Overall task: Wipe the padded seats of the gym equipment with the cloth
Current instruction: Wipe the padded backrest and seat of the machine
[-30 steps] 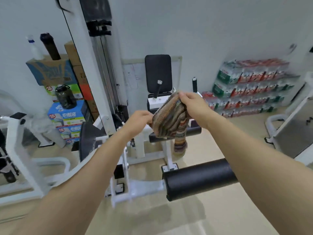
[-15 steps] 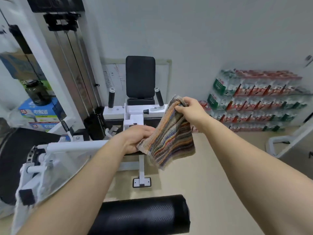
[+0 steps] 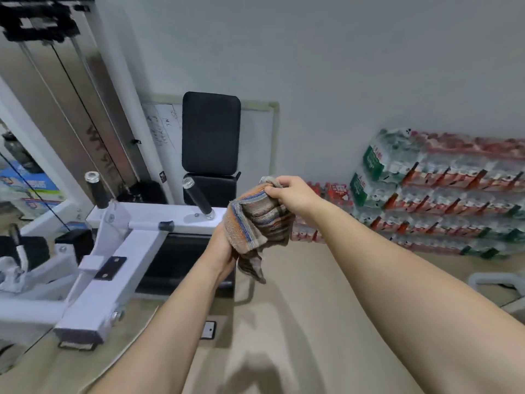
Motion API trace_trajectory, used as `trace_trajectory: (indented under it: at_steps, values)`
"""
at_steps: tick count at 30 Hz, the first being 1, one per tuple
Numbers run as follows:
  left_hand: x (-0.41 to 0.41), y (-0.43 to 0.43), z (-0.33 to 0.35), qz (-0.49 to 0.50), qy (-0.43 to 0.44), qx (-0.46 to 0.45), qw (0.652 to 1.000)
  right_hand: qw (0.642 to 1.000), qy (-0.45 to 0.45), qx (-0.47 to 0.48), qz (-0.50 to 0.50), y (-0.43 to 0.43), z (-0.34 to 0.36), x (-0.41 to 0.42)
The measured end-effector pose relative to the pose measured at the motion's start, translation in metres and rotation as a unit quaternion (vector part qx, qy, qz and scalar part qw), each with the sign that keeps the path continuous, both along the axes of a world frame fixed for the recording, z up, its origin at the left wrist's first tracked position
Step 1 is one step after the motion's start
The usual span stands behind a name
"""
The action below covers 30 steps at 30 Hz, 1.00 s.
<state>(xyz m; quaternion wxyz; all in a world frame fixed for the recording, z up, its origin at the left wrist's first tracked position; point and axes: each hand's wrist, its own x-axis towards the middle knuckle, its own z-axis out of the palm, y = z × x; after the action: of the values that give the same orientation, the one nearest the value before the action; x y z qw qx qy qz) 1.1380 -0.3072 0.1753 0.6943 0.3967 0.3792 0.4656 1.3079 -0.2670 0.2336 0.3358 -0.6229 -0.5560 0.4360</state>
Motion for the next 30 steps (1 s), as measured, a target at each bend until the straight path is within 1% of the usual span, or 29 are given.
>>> trace_trajectory:
  at_steps: [4, 7, 10, 12, 14, 17, 22, 26, 29, 30]
  values:
    - [0.065, 0.024, 0.004, 0.044, -0.059, -0.016, 0.997, 0.998, 0.021, -0.030, 0.053, 0.041, -0.003, 0.051]
    - [0.104, 0.046, 0.014, 0.092, -0.085, -0.053, 0.991, 0.997, -0.007, -0.022, 0.077, 0.074, -0.004, 0.082]
    - [0.126, 0.076, 0.016, 0.161, -0.083, -0.093, 0.979, 0.994, -0.018, -0.035, 0.102, 0.112, -0.005, 0.107]
    - [0.132, 0.103, 0.014, 0.205, -0.070, -0.097, 0.971, 0.990, -0.039, -0.045, 0.125, 0.139, -0.009, 0.118]
    - [0.134, 0.133, 0.011, 0.240, -0.047, -0.107, 0.964, 0.986, -0.061, -0.047, 0.148, 0.169, -0.015, 0.125]
    - [0.130, 0.182, -0.001, 0.286, -0.010, -0.163, 0.944, 0.981, -0.077, -0.047, 0.171, 0.221, -0.025, 0.128]
    - [0.112, 0.282, -0.020, 0.319, 0.025, -0.197, 0.927, 0.974, -0.100, -0.060, 0.192, 0.327, -0.053, 0.117]
    - [0.081, 0.377, -0.029, 0.345, 0.013, -0.213, 0.914, 0.969, -0.140, -0.059, 0.194, 0.432, -0.081, 0.093]
    - [0.053, 0.450, -0.042, 0.360, -0.018, -0.183, 0.915, 0.967, -0.175, -0.061, 0.175, 0.511, -0.095, 0.072]
    - [0.046, 0.472, -0.042, 0.368, -0.016, -0.172, 0.914, 0.969, -0.182, -0.060, 0.158, 0.536, -0.099, 0.066]
